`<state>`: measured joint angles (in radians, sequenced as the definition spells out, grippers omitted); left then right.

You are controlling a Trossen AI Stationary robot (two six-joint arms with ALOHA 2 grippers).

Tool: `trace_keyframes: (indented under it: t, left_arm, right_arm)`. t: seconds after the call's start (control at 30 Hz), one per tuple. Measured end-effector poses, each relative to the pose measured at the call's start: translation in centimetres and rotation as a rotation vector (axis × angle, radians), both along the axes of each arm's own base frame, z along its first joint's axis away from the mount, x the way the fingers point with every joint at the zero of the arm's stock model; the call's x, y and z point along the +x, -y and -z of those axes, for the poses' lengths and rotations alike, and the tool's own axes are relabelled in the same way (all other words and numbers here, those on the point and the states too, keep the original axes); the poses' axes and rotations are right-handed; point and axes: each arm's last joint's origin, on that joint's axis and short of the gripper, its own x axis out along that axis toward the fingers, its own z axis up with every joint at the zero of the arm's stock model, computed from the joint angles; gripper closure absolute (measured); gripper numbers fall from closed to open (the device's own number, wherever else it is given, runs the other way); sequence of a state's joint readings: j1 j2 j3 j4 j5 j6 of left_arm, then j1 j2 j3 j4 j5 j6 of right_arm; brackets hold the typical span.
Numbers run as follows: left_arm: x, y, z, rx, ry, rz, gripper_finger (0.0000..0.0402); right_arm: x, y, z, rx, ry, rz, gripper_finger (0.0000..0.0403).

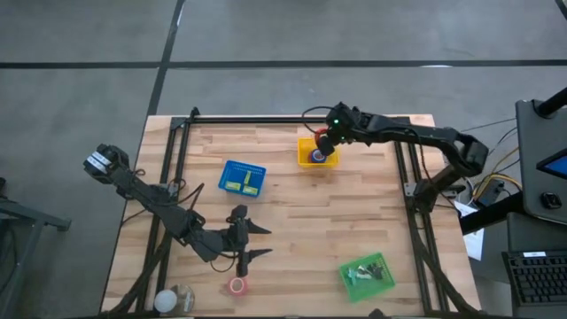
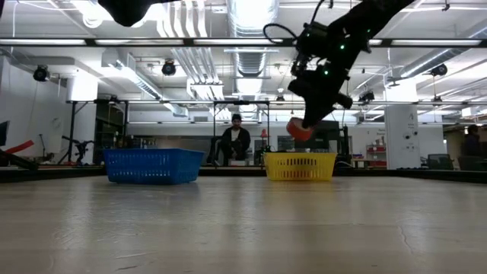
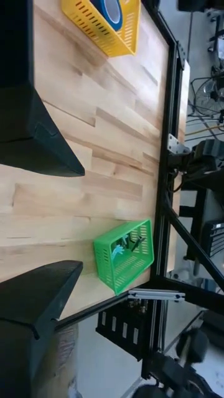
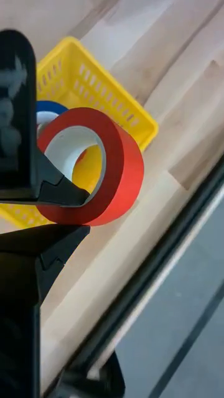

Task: Pick and place Stapler, Stapler remover, tape
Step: Put the orange tape into the yellow bin

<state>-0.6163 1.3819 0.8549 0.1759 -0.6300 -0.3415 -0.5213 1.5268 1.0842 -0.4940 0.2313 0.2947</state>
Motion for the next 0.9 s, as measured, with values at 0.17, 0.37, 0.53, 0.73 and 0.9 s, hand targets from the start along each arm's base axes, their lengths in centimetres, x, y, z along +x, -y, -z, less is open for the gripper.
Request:
trace_keyframes:
  t: [0.17,0.37,0.53,0.73,0.9]
  left_arm:
    - [-0.1,-0.1,0.4,-0.029,-0.008,-0.011,0.0166]
    - [-0.2,-0.2,0.9,-0.038,-0.021,-0.016,0.0166]
    - [-0.3,-0.2,1.3,-0.052,-0.026,-0.022,0.0166]
    - [-0.7,-0.5,2.4,-0.079,-0.055,-0.04,0.0166]
    - [-0.7,-0.5,2.6,-0.087,-0.058,-0.041,0.0166]
  right_arm:
    - [1.5,1.0,1.6,0.008,-0.055,0.019,0.0368]
    - [2.4,1.8,3.3,-0.022,-0.198,0.065,0.0349]
    - [2.9,1.8,3.9,-0.008,-0.252,0.047,0.0325]
    - [3.4,0.9,3.2,-0.031,-0.249,-0.005,0.0275]
    - [3.7,-0.5,2.3,-0.058,-0.241,-0.062,0.022]
